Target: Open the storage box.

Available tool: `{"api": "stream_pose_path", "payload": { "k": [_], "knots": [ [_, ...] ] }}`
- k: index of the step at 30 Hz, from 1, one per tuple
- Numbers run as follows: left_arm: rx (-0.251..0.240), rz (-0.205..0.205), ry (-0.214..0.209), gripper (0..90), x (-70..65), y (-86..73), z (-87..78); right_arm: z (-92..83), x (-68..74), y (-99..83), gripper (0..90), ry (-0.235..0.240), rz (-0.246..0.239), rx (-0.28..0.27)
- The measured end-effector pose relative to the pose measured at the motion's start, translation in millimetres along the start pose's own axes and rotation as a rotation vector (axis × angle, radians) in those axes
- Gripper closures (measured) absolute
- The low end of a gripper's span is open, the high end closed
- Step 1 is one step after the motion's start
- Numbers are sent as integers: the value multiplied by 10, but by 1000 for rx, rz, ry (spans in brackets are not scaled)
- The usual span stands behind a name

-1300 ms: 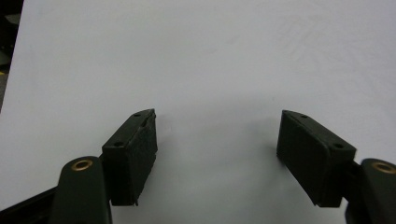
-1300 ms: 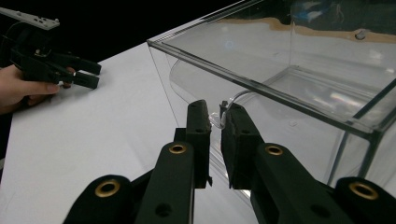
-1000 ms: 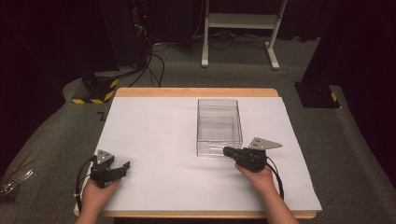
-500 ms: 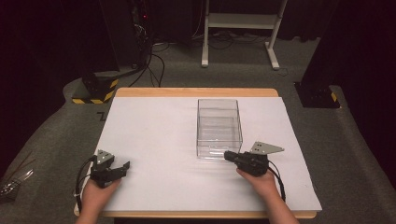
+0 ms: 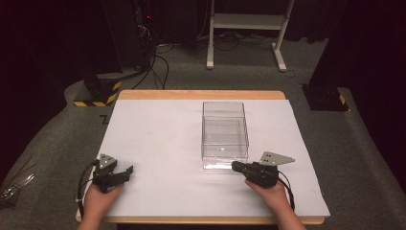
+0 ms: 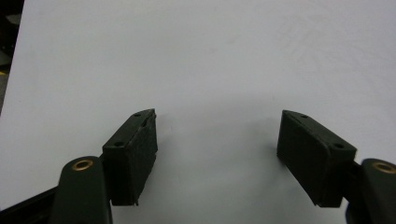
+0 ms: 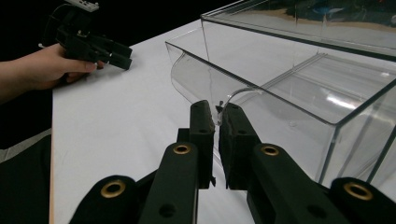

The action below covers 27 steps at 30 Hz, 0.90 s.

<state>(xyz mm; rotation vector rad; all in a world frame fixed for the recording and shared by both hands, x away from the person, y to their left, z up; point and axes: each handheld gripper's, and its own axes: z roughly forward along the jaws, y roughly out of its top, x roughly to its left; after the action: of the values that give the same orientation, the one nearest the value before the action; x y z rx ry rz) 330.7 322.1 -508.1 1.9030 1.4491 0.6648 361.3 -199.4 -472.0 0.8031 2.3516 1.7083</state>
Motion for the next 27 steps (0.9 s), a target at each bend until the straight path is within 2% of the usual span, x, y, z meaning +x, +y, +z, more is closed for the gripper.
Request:
{"api": "stream_pose_path", "payload": {
  "k": [27],
  "knots": [
    [0, -2, -1, 290, -1, 0, 0, -180, 307, -134, 856, 35, -16, 14]
  ]
}}
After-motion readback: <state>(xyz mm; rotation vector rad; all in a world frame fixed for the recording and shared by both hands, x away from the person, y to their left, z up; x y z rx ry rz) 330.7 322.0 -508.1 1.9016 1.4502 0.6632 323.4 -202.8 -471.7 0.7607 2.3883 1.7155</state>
